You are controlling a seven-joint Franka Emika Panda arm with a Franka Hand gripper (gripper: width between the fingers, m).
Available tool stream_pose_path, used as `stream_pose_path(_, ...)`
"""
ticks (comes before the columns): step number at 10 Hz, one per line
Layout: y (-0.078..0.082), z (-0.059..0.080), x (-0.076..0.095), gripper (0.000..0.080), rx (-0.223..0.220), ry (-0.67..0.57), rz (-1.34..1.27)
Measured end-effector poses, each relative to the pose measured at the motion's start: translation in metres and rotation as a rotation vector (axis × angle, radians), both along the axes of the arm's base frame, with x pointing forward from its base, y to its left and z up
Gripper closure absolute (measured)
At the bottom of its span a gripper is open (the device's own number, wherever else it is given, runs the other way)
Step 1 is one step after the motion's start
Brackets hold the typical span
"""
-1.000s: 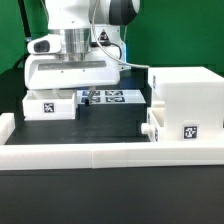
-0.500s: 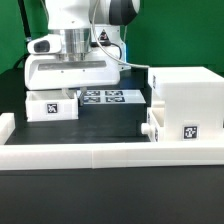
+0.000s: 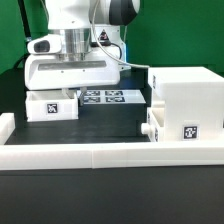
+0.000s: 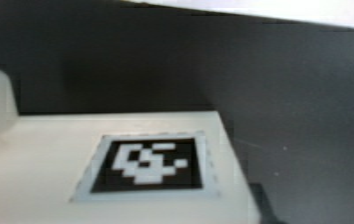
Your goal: Assemble drawer
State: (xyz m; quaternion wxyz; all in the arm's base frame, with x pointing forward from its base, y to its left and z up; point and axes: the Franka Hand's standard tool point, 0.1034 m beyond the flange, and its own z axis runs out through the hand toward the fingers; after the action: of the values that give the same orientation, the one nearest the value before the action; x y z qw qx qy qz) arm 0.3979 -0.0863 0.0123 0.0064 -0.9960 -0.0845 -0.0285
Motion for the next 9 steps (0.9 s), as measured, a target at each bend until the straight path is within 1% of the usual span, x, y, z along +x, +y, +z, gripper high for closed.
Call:
stream_pose_path(3, 0.004, 0.019, 0.024, 0.0757, 0.006, 0.003, 0.11)
stream_pose_path(4, 0.004, 0.029, 0.032, 0.0757, 0.002, -0.012, 0.143)
stream_pose_path(5, 0.004, 0.027, 0.031, 0.0757, 0.0, -0.013, 0.149)
stream_pose_path(7, 0.004, 0.026, 0.03, 0.0757, -0.006, -0.014, 0.26)
stream_pose_path(8, 0.003, 0.025, 0.032, 0.0757, -0.026, -0.029, 0.426)
stream_pose_path(9, 0.005, 0.025, 0.038, 0.0757, -0.028, -0.021, 0.532)
